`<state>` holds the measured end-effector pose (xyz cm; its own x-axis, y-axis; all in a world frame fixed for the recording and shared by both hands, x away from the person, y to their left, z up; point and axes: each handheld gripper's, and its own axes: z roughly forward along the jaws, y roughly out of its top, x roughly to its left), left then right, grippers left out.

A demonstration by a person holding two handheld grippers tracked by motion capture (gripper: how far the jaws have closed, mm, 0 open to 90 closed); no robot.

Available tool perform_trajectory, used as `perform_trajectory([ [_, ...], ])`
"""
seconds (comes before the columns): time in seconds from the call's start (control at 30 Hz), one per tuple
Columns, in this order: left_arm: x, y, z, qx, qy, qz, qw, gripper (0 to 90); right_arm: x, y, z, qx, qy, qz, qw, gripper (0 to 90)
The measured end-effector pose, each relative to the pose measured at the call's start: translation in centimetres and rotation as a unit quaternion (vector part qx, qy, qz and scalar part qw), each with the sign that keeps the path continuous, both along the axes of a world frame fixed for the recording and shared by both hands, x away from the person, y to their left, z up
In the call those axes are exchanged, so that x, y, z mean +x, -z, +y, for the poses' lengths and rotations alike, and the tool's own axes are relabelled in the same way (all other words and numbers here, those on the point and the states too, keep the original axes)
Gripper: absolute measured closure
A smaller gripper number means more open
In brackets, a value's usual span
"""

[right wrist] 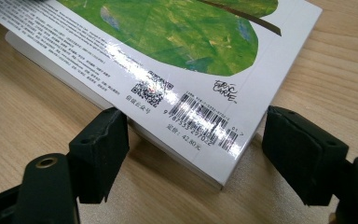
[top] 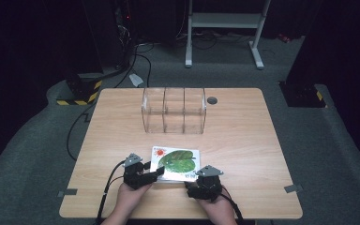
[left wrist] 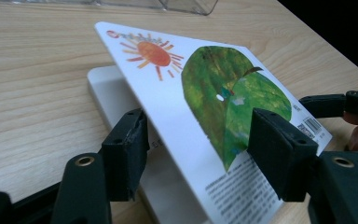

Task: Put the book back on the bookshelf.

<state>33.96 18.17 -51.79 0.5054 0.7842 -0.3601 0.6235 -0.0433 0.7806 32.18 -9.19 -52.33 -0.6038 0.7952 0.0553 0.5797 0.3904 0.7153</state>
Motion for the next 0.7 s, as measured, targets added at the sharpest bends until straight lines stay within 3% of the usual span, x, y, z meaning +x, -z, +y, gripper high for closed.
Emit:
perform_trajectory([
  [0.33,-0.07,-0.42,0.61,-0.009,0.014,-0.002,0.9999,51.6,-0.10,0.00,-0.02,-0.003,-0.001,-0.002,1.0000,23.3],
  [0.53,-0.28,-0.52,0.79,0.002,0.025,-0.014,0.9996,55.7,-0.10,-0.13,-0.39,0.008,-0.009,0.010,0.9999,24.1],
  [0.63,-0.41,-0.55,0.82,0.020,0.031,-0.023,0.9991,56.8,-0.10,-0.14,-0.38,0.002,-0.015,0.008,0.9999,23.7],
  [0.7,-0.48,-0.41,0.77,0.026,0.033,-0.024,0.9988,58.7,-0.07,-0.26,-0.69,0.022,-0.013,0.015,0.9996,26.5],
])
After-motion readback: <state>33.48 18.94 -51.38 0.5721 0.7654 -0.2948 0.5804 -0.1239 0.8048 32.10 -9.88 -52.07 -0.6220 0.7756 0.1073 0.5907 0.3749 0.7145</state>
